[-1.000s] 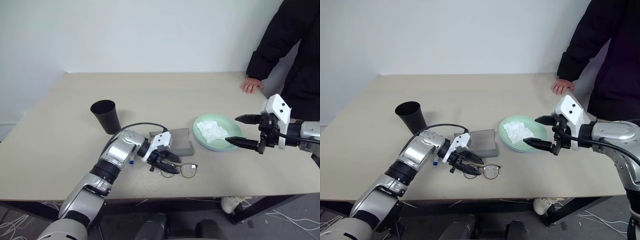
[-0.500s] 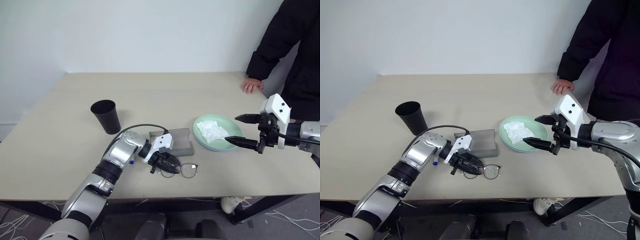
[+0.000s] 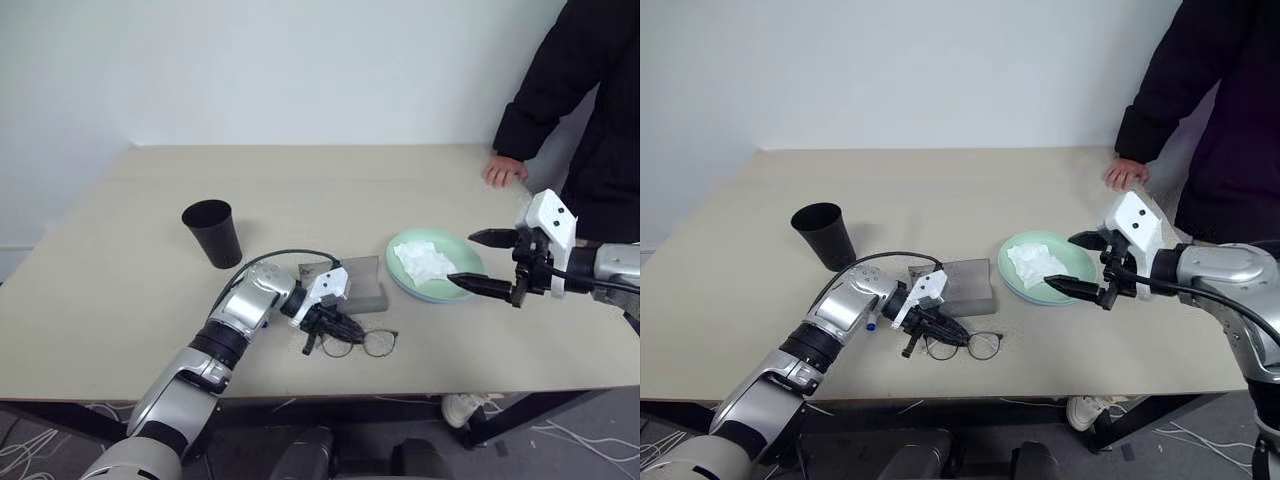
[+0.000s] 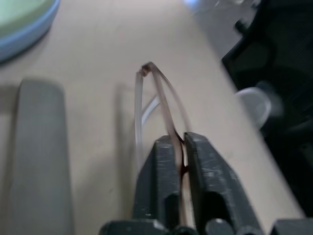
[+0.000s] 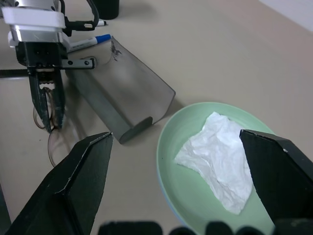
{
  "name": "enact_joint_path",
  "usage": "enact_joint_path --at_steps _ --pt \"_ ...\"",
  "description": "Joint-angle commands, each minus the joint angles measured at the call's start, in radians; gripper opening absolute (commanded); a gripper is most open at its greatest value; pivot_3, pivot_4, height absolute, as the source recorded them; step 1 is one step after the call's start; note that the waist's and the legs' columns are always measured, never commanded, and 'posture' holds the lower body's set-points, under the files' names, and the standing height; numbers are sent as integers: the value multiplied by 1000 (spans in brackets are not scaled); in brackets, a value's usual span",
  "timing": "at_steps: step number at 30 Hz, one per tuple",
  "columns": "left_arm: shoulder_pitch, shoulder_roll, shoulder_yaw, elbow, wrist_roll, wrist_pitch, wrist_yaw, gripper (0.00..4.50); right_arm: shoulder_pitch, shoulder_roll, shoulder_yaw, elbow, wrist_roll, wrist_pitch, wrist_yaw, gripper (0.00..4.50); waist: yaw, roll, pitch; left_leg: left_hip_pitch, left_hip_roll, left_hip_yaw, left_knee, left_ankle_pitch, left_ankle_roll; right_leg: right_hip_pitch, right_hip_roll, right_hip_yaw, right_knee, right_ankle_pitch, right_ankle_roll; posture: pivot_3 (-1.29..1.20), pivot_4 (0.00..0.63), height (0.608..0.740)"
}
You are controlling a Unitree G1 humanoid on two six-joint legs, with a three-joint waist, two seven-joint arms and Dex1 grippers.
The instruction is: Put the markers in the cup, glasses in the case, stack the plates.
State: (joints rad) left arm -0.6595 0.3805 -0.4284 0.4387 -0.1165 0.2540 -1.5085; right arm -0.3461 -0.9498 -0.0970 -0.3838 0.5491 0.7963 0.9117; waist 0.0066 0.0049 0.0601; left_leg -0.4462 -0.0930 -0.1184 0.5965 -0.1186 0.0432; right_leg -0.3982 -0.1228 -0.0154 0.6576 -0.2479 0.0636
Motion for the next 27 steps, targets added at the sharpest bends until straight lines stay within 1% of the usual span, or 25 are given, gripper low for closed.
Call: enact_joint_path --at_steps 1,6,8,12,14,16,20,24,27 --pt "-19 -5 18 1 -2 6 19 11 -28 -2 -15 -7 -11 -26 -6 4500 0 0 0 0 0 0 0 0 0 0 0 0 0 0 0 0 0 727" --pt "-42 -5 64 -19 -66 79 -1 11 -30 -5 -12 -5 -3 -25 3 4500 -2 0 0 0 0 -1 1 0 0 3 0 0 0 0 1 0 0 727" --pt "-63 -1 104 -28 -114 133 -15 11 -30 -6 -11 -3 -4 -26 5 4500 -2 0 0 -1 0 -1 1 0 0 3 0 1 0 0 1 0 0 727" --pt "-128 22 177 -32 -216 283 -64 11 -37 -6 -5 6 -7 -30 10 4500 -3 0 0 -1 0 -1 0 0 0 0 0 0 0 -1 2 0 0 727" --pt "-163 35 194 2 -225 296 -74 11 -45 -5 1 14 -11 -34 12 4500 -3 0 0 -1 0 -1 0 0 0 -1 1 0 0 -1 2 0 0 727" --pt "-200 42 201 68 -205 263 -69 11 -54 -3 8 22 -13 -38 14 4500 -3 0 0 -1 0 -1 0 0 0 0 1 0 -1 -1 2 0 0 727" --pt "-270 32 200 262 -140 129 -38 11 -68 0 20 31 -16 -44 16 4500 -2 -1 0 -1 -1 -1 0 0 0 0 1 0 -1 -1 2 0 0 727" --pt "-325 4 197 464 -66 -35 21 11 -79 0 23 35 -14 -46 19 4500 0 -2 1 -1 -1 -1 1 0 0 0 1 0 -1 -1 3 0 0 727" --pt "-342 -22 204 570 -26 -132 54 11 -78 0 21 29 -12 -42 17 4500 1 -3 2 -1 -1 -1 1 0 0 1 0 0 -1 0 3 0 0 727"
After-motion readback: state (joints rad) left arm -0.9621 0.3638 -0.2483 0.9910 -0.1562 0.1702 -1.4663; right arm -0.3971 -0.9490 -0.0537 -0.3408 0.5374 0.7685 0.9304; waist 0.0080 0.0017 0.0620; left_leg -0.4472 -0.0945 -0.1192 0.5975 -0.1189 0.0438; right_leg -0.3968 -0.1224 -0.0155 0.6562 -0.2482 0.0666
